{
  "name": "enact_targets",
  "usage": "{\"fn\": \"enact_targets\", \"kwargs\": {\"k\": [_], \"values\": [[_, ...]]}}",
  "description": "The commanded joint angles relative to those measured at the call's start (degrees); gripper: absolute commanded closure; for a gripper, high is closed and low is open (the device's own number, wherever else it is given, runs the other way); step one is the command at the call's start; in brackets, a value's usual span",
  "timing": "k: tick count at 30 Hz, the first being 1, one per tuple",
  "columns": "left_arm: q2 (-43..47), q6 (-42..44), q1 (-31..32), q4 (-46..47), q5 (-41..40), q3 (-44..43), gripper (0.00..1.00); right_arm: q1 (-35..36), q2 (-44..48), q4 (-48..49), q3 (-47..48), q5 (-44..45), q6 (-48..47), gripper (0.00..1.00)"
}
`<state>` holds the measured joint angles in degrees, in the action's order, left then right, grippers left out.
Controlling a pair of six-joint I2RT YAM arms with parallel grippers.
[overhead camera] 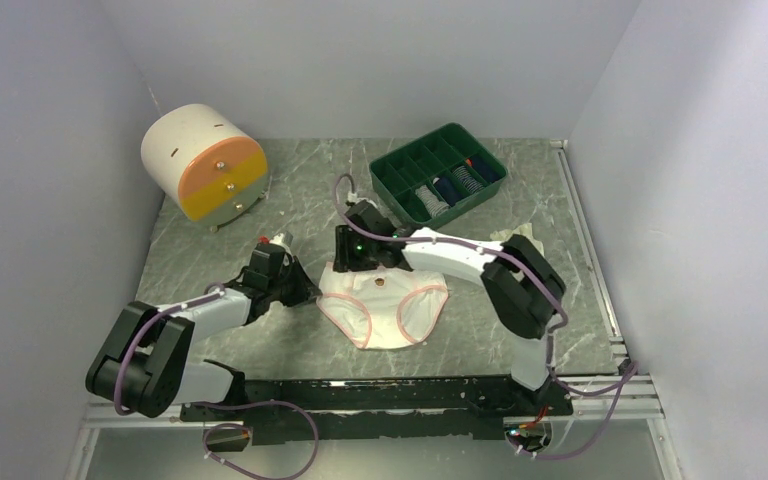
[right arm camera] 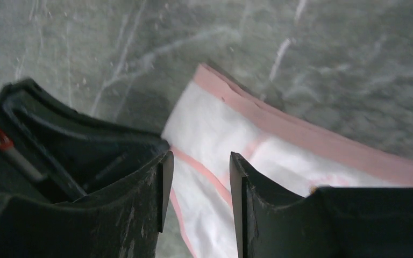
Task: Roll the underwear
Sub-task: Fold the underwear at the center of the board.
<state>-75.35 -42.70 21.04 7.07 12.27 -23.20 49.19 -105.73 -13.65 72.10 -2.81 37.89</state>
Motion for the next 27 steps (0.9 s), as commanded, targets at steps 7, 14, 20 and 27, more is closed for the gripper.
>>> {"fn": "enact_targets", "kwargs": {"k": [7, 14, 20, 27], "values": [[1.7, 1.9, 0.0, -3.7, 0.2, 0.5, 0.6, 4.9, -9.7, -2.2, 12.9, 12.4, 6.7, 0.54], [0.1, 2.5, 0.0, -3.7, 0.5, 0.8, 0.68, 6.5, -15.2, -5.6, 19.0, 14.7, 5.5, 0.55], [-1.5, 3.0, 0.0, -2.4, 1.6, 1.1, 0.72, 7.3, -18.8, -8.9, 22.9, 18.8, 4.8, 0.56], [-2.1, 4.2, 0.0, -3.7, 0.7, 1.1, 0.77, 8.1, -22.9, -12.7, 27.6, 21.8, 3.1, 0.59]]}}
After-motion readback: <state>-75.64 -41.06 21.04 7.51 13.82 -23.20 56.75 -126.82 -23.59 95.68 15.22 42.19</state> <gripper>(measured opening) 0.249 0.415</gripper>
